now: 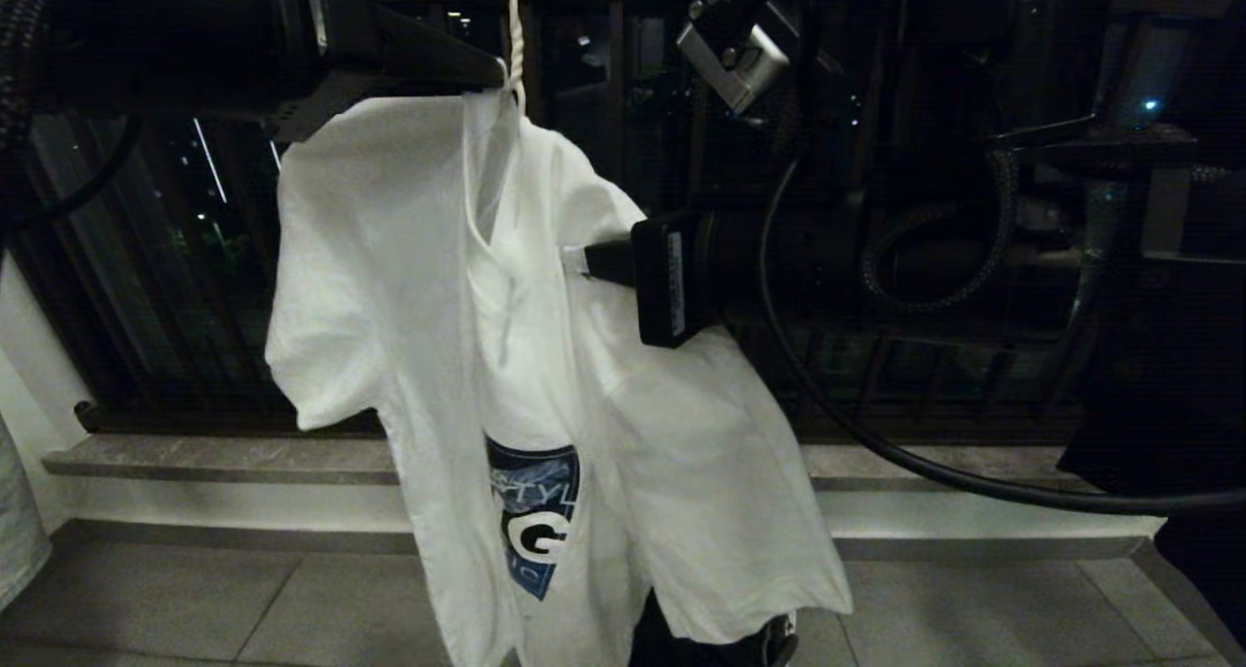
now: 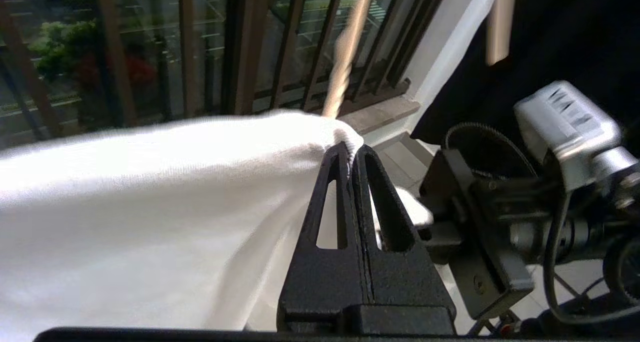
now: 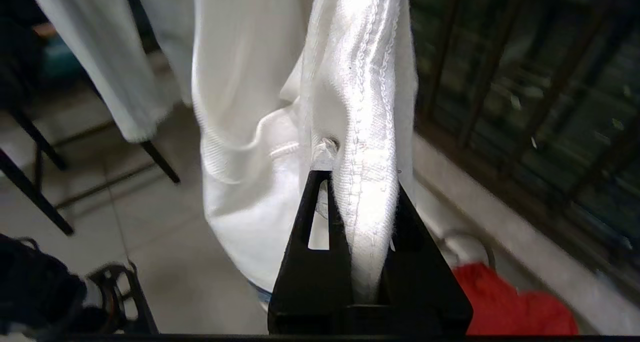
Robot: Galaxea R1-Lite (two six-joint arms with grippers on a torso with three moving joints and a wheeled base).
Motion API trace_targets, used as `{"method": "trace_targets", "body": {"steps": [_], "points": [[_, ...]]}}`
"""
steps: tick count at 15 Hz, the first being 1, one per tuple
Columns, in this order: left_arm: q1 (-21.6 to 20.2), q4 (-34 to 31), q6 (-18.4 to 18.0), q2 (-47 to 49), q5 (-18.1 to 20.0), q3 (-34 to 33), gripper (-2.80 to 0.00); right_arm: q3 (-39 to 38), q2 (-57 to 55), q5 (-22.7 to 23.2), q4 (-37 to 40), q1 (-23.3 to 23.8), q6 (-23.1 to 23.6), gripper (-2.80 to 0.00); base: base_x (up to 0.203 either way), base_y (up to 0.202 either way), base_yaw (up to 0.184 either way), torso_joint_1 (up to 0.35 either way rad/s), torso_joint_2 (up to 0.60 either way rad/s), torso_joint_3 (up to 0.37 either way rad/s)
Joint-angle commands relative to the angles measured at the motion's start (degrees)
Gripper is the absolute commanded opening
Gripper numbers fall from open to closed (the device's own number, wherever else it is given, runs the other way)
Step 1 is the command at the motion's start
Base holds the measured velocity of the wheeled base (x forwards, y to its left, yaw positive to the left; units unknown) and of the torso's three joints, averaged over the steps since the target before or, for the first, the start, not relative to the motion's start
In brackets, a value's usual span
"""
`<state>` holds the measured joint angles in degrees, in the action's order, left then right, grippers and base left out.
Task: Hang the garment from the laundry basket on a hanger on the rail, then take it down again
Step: Hang the clothes on the clothes rack
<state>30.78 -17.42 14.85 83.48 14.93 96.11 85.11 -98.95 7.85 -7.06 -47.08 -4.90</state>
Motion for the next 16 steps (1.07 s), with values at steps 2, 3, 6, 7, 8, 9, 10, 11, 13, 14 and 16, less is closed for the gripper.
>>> {"method": "trace_targets", "body": {"steps": [2,3,6,7,8,9,10,11,13,14,16], "points": [[0.0,-0.2,-0.3,-1.3,0.1,-0.6,-2.80,0.0,0.0,2.2,-1.3,0.0,0.0,-2.80,0.000,0.000,0.000,0.000,0.00,0.000],[0.0,-0.2,-0.7,-1.9,0.0,-1.0,-2.80,0.0,0.0,2.8,-1.3,-0.1,-0.1,-2.80,0.000,0.000,0.000,0.000,0.00,0.000],[-0.7,-0.2,-1.3,-2.4,0.0,-1.2,-2.80,0.0,-0.3,3.7,-2.3,-0.2,-0.1,-2.80,0.000,0.000,0.000,0.000,0.00,0.000],[-0.8,-0.2,-1.2,-2.3,0.0,-1.1,-2.80,0.0,-0.5,4.0,-2.9,-0.2,-0.1,-2.80,0.000,0.000,0.000,0.000,0.00,0.000],[-0.8,-0.2,-1.2,-2.2,0.0,-1.2,-2.80,0.0,-0.7,4.0,-3.0,-0.1,-0.1,-2.80,0.000,0.000,0.000,0.000,0.00,0.000],[-1.0,-0.1,-1.2,-2.1,-0.3,-1.2,-2.80,0.0,-0.9,4.1,-3.0,-0.1,0.1,-2.80,0.000,0.000,0.000,0.000,0.00,0.000],[-1.2,0.0,-1.2,-1.8,-1.4,-1.1,-2.80,0.1,-1.2,4.2,-3.0,-0.1,0.1,-2.80,0.000,0.000,0.000,0.000,0.00,0.000],[-1.2,0.0,-1.3,-1.6,-2.6,-1.1,-2.80,0.2,-1.4,4.5,-3.0,-0.1,0.2,-2.80,0.000,0.000,0.000,0.000,0.00,0.000],[-1.2,-0.2,-1.3,-1.7,-2.7,-1.2,-2.80,0.4,-1.4,4.7,-3.1,-0.1,0.2,-2.80,0.000,0.000,0.000,0.000,0.00,0.000],[-1.2,-0.2,-1.3,-1.9,-2.8,-1.2,-2.80,0.4,-1.4,5.0,-3.1,-0.1,0.2,-2.80,0.000,0.000,0.000,0.000,0.00,0.000],[-1.3,-1.9,-1.3,-2.3,-2.9,-1.2,-2.80,0.6,-1.4,5.1,-3.1,-0.1,0.2,-2.80,0.000,0.000,0.000,0.000,0.00,0.000]]}}
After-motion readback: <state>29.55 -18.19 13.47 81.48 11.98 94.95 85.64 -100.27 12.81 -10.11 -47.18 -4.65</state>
